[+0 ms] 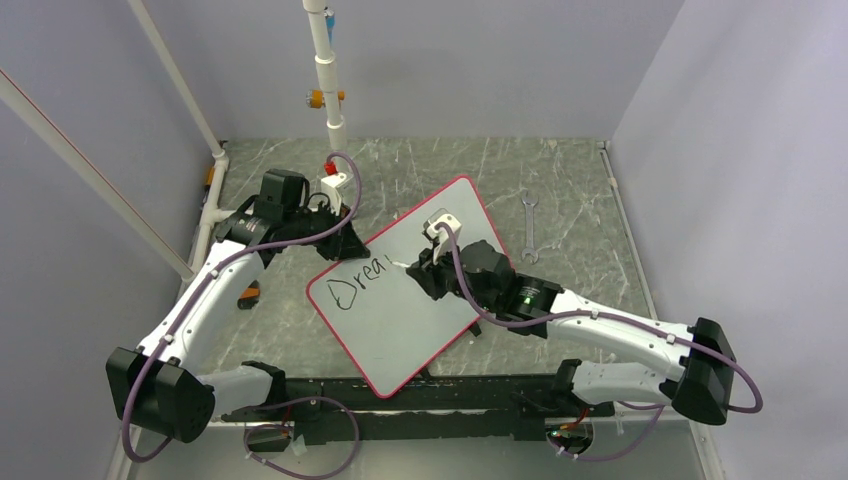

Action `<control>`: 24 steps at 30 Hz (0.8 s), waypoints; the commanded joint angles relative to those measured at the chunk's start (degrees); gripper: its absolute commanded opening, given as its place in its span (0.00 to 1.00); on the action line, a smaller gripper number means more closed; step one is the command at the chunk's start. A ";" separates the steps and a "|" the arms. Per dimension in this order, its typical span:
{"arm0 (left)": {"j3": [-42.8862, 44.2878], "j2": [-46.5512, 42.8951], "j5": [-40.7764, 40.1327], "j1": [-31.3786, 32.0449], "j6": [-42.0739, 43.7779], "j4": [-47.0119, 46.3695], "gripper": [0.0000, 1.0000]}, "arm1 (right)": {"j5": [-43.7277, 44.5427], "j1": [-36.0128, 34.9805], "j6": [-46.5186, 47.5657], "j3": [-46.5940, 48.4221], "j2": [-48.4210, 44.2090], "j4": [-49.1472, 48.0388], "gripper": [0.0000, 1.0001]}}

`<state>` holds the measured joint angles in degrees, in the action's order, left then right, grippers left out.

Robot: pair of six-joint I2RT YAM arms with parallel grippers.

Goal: Write a sentence on the whiteboard

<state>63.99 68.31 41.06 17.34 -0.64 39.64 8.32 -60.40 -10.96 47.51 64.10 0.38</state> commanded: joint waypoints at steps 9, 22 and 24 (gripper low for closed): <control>0.10 -1.63 -5.18 0.19 4.86 -3.95 0.00 | -0.32 0.23 -0.13 2.31 -0.08 -1.39 0.00; 0.09 -1.82 -5.27 0.41 4.96 -3.84 0.00 | 3.37 0.35 1.22 7.16 3.11 -0.65 0.00; 0.02 -1.95 -5.24 0.40 4.95 -3.85 0.00 | 4.11 0.46 1.21 7.62 3.39 -0.63 0.00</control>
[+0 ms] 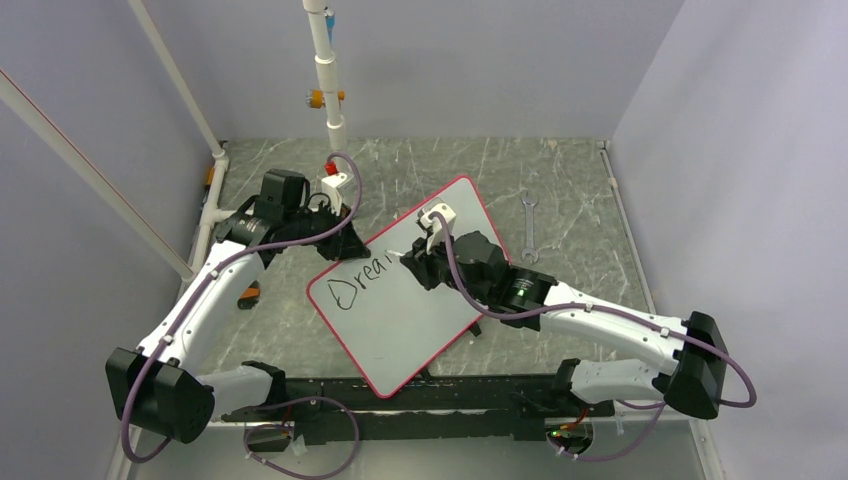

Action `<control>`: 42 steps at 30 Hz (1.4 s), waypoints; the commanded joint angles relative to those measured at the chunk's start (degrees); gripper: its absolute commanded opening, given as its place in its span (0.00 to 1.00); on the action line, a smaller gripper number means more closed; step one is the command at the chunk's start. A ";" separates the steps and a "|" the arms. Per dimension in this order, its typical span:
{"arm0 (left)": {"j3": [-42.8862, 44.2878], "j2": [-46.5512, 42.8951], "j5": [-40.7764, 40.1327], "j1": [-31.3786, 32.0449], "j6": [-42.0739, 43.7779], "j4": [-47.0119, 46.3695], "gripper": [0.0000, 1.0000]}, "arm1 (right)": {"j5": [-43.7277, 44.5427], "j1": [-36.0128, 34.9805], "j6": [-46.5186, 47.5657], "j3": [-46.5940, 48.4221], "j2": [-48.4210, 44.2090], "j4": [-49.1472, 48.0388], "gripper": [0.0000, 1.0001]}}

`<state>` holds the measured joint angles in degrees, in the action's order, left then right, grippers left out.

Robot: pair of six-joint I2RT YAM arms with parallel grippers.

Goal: Write a sentence on the whiteboard

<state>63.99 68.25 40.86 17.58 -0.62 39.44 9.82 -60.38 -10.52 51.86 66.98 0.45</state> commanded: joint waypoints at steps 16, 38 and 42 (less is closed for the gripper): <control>0.11 -1.89 -5.22 0.15 4.93 -3.59 0.00 | 1.53 0.93 -2.02 -0.55 -1.29 2.41 0.00; 0.14 -1.80 -5.13 0.17 4.99 -3.58 0.00 | 0.84 1.00 -2.93 -1.05 -1.49 2.17 0.00; 0.11 -1.89 -5.13 0.21 5.06 -3.58 0.00 | 1.61 1.07 -2.21 0.35 -0.85 2.07 0.00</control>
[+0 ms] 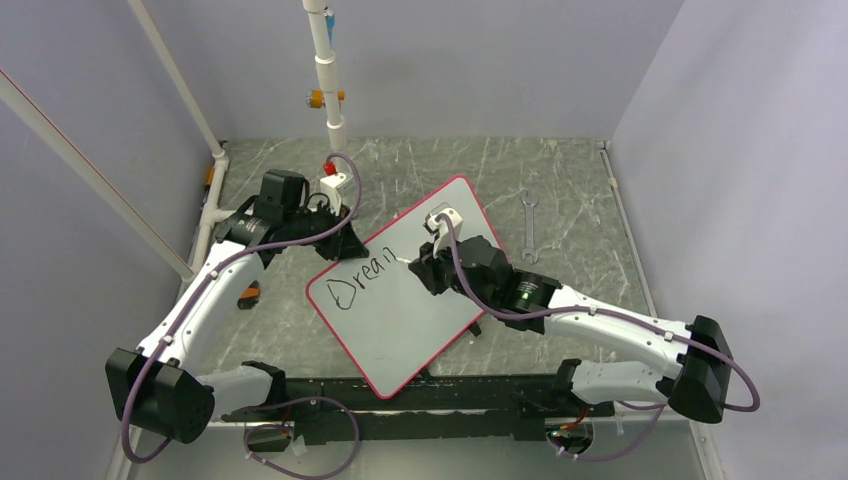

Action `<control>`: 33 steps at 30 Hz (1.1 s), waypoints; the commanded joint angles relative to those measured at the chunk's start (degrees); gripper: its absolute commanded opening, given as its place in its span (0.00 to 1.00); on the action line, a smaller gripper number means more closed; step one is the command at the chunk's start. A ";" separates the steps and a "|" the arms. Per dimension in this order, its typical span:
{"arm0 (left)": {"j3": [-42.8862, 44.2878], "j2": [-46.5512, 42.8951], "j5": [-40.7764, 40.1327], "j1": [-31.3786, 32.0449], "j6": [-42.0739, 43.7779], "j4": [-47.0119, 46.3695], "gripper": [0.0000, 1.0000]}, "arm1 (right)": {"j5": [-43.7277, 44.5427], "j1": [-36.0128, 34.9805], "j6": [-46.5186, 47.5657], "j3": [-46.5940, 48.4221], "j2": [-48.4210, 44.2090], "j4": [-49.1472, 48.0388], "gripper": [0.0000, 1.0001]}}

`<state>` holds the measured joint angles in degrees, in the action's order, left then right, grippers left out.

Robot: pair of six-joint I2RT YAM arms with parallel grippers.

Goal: Write a sentence on the whiteboard

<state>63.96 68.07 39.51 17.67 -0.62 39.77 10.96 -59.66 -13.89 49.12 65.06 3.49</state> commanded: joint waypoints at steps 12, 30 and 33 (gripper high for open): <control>0.03 -1.89 -3.61 0.17 5.10 -3.91 0.00 | -0.41 2.46 2.35 6.28 3.16 -0.96 0.00; 0.11 -1.98 -3.94 0.26 5.29 -3.89 0.00 | -2.97 3.76 1.71 1.95 -0.68 1.54 0.00; 0.09 -2.07 -4.03 0.26 5.20 -3.91 0.00 | -3.30 3.75 1.35 1.06 -1.71 2.27 0.00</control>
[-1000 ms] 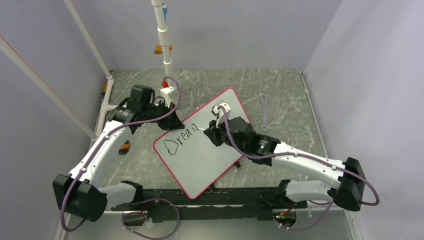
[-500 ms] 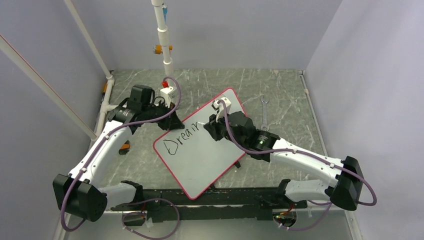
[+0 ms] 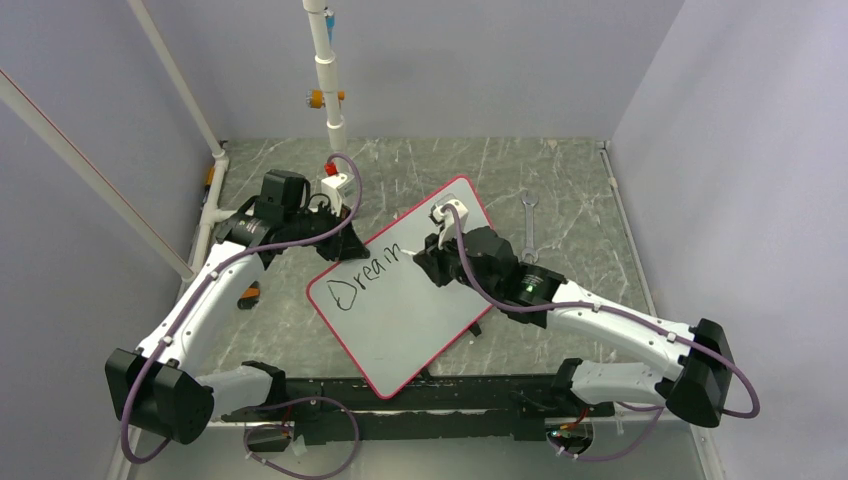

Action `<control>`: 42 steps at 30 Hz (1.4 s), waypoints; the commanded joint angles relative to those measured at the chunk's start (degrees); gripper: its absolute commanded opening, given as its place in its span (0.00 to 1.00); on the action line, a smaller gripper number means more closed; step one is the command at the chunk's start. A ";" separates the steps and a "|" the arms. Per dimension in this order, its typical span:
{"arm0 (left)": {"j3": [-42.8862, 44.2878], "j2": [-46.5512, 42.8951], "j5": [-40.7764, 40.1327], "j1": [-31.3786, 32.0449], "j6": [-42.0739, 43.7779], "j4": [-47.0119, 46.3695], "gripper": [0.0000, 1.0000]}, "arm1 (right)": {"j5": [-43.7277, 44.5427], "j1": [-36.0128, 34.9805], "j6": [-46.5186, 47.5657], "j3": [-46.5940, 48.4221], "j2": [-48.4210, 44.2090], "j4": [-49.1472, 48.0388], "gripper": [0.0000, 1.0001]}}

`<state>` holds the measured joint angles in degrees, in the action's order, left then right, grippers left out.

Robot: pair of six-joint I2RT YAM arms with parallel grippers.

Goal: Write a sentence on the whiteboard

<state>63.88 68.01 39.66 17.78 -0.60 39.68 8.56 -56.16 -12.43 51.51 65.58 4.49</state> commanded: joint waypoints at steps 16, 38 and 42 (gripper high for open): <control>0.46 -1.52 -4.65 0.15 5.86 -3.40 0.00 | -2.58 0.27 -0.28 -2.11 -4.09 4.30 0.00; 0.27 -1.81 -5.69 1.54 6.29 -3.04 0.00 | -1.57 2.01 2.53 6.42 -4.77 4.68 0.00; 0.22 -1.88 -6.22 1.63 6.29 -2.91 0.00 | -2.55 2.96 3.38 7.17 -3.97 4.65 0.00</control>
<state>63.88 67.57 39.07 19.00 0.25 39.03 6.46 -54.06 -10.76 55.81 61.08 11.42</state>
